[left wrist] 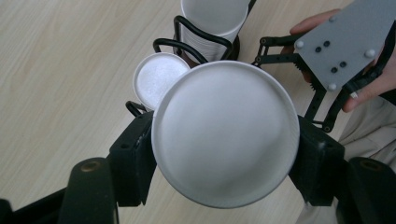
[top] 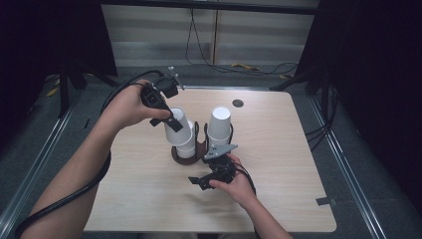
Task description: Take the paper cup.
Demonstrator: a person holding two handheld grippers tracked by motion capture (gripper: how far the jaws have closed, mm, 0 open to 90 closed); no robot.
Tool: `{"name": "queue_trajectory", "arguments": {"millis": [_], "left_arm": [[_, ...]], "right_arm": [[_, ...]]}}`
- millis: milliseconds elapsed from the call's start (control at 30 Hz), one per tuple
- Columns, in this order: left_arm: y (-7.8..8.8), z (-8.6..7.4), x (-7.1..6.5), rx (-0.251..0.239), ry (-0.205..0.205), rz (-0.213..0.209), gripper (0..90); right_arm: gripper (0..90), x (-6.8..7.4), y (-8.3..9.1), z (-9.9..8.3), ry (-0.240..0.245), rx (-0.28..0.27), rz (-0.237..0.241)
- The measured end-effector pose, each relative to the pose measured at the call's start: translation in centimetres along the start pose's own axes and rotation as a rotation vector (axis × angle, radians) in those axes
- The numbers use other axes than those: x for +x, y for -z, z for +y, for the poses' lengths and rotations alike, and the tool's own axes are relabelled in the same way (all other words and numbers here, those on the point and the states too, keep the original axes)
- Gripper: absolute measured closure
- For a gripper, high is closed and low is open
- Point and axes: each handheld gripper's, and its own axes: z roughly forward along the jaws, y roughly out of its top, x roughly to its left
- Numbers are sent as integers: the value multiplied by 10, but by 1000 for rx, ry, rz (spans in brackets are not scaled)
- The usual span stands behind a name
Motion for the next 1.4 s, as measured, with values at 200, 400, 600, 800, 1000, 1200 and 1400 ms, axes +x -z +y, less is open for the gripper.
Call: {"name": "queue_trajectory", "arguments": {"millis": [200, 400, 600, 800, 1000, 1200, 1400], "left_arm": [[-1, -2, -9, 0, -23, -7, 329], [-7, 0, -18, -1, -44, -24, 329], [-13, 4, -26, -7, -65, -42, 329], [-19, 8, -38, -21, -87, -57, 329], [-28, 9, -43, -22, -106, -75, 329], [-39, 5, -44, -24, -108, -93, 329], [-45, 1, -48, -26, -108, -100, 329]], "right_arm": [[140, -3, 8, -7, -5, 0, -5], [141, -7, 17, -13, -18, 1, -12], [140, -8, 26, -20, -5, 16, -14], [140, -13, 34, -27, -19, 6, -15], [140, -13, 37, -32, -17, 0, -13], [140, -12, 40, -33, 2, 2, -4], [140, -12, 43, -38, 15, 5, -6]]}}
